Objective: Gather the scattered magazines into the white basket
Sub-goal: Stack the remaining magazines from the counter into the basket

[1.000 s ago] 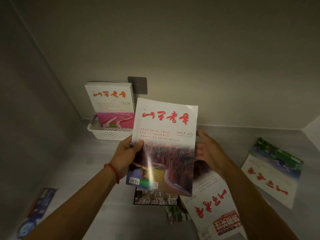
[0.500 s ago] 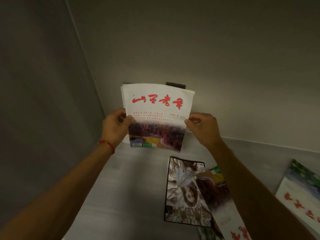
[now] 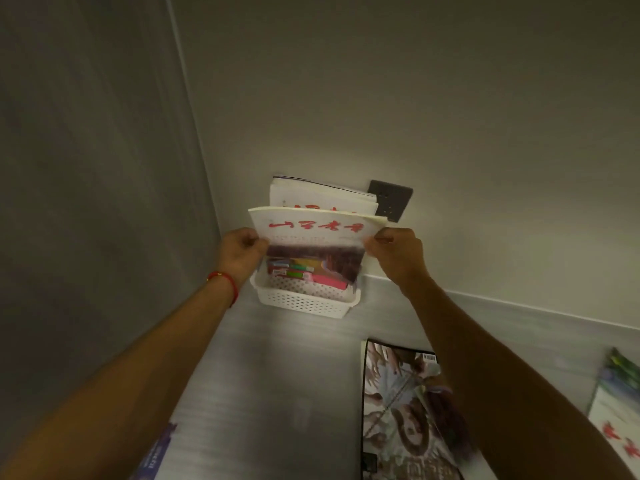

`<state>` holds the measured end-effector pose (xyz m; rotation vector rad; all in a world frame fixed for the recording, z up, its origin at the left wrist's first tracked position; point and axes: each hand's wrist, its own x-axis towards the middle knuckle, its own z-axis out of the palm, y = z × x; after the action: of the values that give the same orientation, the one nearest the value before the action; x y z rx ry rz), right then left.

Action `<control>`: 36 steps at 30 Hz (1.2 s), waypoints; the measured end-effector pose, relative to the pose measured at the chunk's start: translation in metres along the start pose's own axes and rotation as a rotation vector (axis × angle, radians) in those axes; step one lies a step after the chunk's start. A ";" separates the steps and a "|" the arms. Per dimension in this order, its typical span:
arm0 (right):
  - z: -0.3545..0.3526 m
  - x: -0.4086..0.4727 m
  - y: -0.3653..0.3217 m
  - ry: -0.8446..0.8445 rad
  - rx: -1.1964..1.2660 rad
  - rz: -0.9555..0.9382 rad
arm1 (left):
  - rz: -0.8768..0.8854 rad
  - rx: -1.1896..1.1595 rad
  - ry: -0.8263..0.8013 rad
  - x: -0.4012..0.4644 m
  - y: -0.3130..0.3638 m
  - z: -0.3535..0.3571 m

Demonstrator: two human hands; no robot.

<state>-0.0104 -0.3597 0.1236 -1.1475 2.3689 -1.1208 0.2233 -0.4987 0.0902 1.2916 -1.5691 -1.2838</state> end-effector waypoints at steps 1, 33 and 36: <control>0.004 0.002 0.001 -0.012 -0.003 0.021 | -0.021 -0.008 -0.013 0.004 -0.006 0.002; -0.117 -0.183 0.250 -0.321 -0.457 0.442 | 0.123 0.280 -0.393 -0.144 -0.071 0.097; -0.141 -0.214 0.286 -0.260 -0.478 0.675 | 0.160 0.384 -0.593 -0.209 -0.073 0.134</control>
<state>-0.1030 -0.0130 -0.0135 -0.4692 2.5562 -0.1792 0.1656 -0.2632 -0.0009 1.0148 -2.3768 -1.3808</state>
